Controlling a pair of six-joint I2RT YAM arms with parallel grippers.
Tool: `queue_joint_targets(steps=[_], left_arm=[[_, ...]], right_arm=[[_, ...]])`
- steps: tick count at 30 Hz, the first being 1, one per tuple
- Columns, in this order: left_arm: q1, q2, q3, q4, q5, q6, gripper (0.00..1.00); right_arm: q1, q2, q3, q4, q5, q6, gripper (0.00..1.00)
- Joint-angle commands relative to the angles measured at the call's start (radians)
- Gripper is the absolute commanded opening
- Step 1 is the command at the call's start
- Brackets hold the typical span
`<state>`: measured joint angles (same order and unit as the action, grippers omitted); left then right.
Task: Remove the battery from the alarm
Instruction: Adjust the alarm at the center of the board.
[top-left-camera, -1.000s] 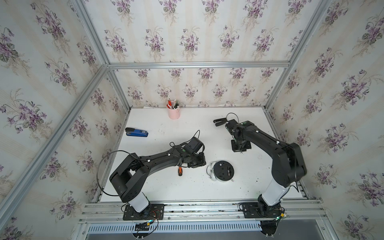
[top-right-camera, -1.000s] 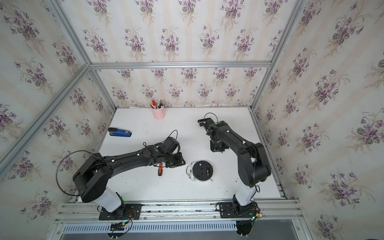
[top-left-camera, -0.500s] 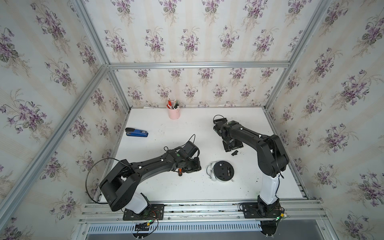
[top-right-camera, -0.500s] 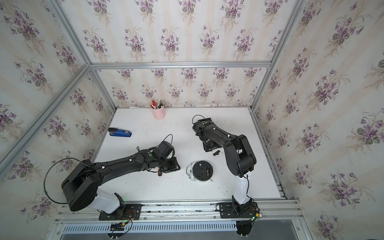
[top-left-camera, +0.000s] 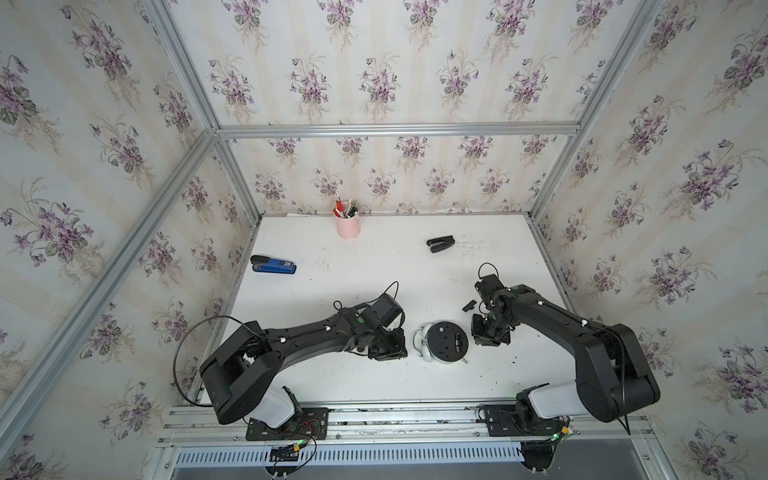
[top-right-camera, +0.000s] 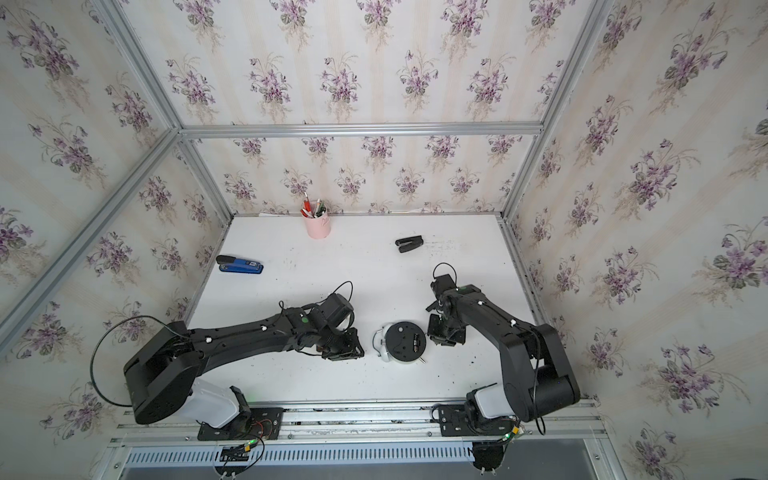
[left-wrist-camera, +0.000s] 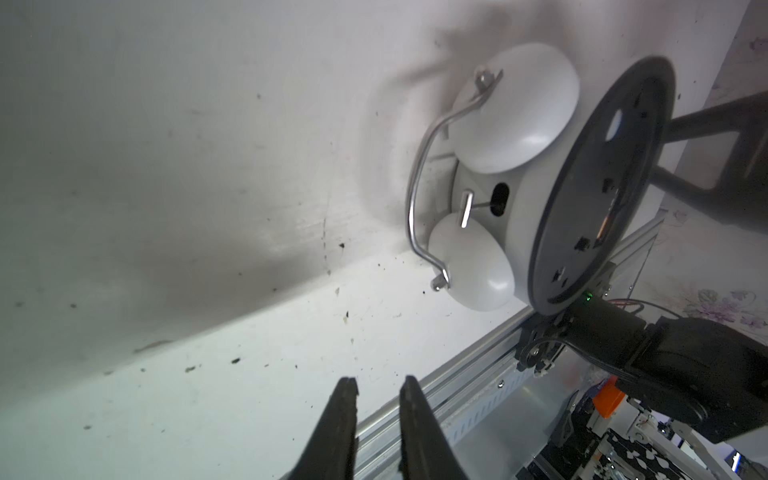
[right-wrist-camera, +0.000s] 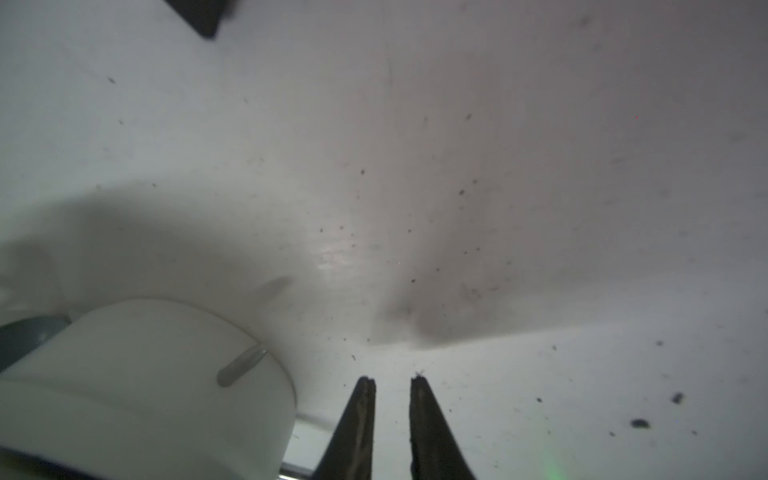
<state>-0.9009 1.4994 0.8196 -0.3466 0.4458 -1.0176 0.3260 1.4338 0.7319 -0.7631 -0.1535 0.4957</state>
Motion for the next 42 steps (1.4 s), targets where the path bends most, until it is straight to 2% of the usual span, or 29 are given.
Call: queue_joint_targets(steps=[1, 4, 8, 14, 22, 26, 29, 32, 35, 38, 40, 42], left_arm=[[-0.038, -0.016, -0.006, -0.011, 0.027, -0.063, 0.21], [-0.069, 0.021, 0.035, -0.043, 0.027, -0.059, 0.21], [-0.052, 0.077, 0.028, -0.026, 0.019, -0.07, 0.19], [0.029, 0.134, 0.075, -0.034, -0.015, -0.018, 0.21], [0.203, 0.166, 0.12, -0.063, -0.052, 0.087, 0.24], [0.273, 0.251, 0.239, -0.082, -0.038, 0.154, 0.25], [0.293, 0.327, 0.371, -0.176, -0.067, 0.235, 0.25], [0.319, 0.367, 0.443, -0.207, -0.067, 0.277, 0.26], [0.348, 0.401, 0.51, -0.224, -0.063, 0.298, 0.26], [0.368, 0.422, 0.581, -0.237, -0.041, 0.311, 0.27], [0.372, 0.382, 0.599, -0.246, -0.022, 0.314, 0.3], [0.369, 0.275, 0.561, -0.246, -0.022, 0.318, 0.38]], right_arm=[[0.013, 0.0, -0.037, 0.143, -0.099, 0.064, 0.18], [0.026, -0.032, -0.073, 0.184, -0.138, 0.097, 0.17], [0.078, -0.076, -0.104, 0.196, -0.141, 0.155, 0.14], [0.194, -0.083, -0.175, 0.311, -0.183, 0.286, 0.15], [0.348, -0.012, -0.128, 0.456, -0.235, 0.443, 0.2], [0.4, 0.006, -0.13, 0.546, -0.299, 0.529, 0.27], [0.426, -0.009, -0.101, 0.488, -0.296, 0.525, 0.29], [0.423, -0.074, -0.102, 0.406, -0.275, 0.505, 0.32], [0.424, -0.125, -0.124, 0.386, -0.337, 0.498, 0.35], [0.412, -0.213, -0.067, 0.238, -0.267, 0.461, 0.36], [0.331, -0.265, -0.018, 0.127, -0.185, 0.415, 0.35], [0.175, -0.267, 0.018, 0.079, -0.155, 0.331, 0.29]])
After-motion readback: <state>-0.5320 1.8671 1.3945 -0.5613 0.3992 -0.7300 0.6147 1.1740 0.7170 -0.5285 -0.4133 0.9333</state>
